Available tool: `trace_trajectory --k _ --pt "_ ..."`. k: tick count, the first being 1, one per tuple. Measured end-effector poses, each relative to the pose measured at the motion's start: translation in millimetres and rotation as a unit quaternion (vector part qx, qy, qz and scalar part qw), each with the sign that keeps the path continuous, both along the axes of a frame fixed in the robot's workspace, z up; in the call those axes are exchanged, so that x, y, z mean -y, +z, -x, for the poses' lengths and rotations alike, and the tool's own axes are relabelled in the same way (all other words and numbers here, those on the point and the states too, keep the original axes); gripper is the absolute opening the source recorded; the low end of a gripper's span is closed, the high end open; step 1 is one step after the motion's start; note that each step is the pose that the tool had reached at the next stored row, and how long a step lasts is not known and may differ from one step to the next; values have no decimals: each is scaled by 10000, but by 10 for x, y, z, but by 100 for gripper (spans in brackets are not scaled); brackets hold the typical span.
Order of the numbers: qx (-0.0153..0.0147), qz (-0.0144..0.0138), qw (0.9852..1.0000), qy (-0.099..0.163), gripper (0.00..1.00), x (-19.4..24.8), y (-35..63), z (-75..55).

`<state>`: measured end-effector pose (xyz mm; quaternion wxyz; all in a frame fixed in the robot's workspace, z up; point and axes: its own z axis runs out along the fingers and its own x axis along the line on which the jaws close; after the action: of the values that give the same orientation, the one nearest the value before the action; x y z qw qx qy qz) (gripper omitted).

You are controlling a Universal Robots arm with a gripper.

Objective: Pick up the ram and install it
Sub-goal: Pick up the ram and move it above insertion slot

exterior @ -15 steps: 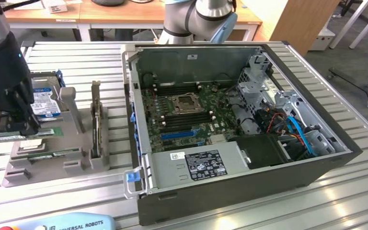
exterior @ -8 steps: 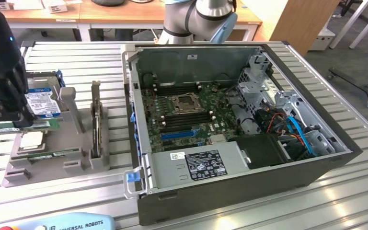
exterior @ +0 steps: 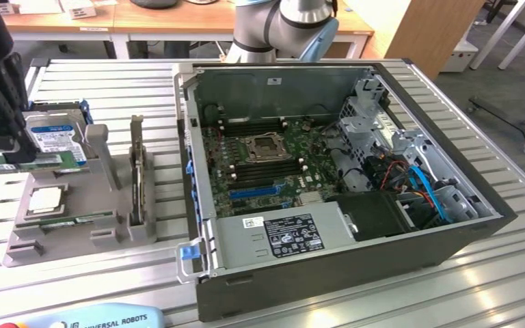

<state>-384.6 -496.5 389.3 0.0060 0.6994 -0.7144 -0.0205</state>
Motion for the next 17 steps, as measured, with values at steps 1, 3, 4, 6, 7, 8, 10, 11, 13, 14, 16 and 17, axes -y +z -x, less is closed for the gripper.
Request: trace_trajectory --k 1,3,4,6,7,8,10,11,13,14,16,17 --pt "0 0 10000 0 11 0 34 0" --pt "0 0 10000 0 11 0 102 0" --pt "0 0 10000 0 11 0 140 0" --pt "0 0 10000 0 11 0 216 0" --pt "0 0 10000 0 11 0 253 0" --pt "0 0 10000 0 11 0 289 0" --pt "0 0 10000 0 11 0 358 0" --pt "0 0 10000 0 11 0 381 0" --pt "0 0 10000 0 11 0 405 0" --pt "0 0 10000 0 11 0 406 0" --pt "0 0 10000 0 11 0 407 0" --pt "0 0 10000 0 11 0 407 0"
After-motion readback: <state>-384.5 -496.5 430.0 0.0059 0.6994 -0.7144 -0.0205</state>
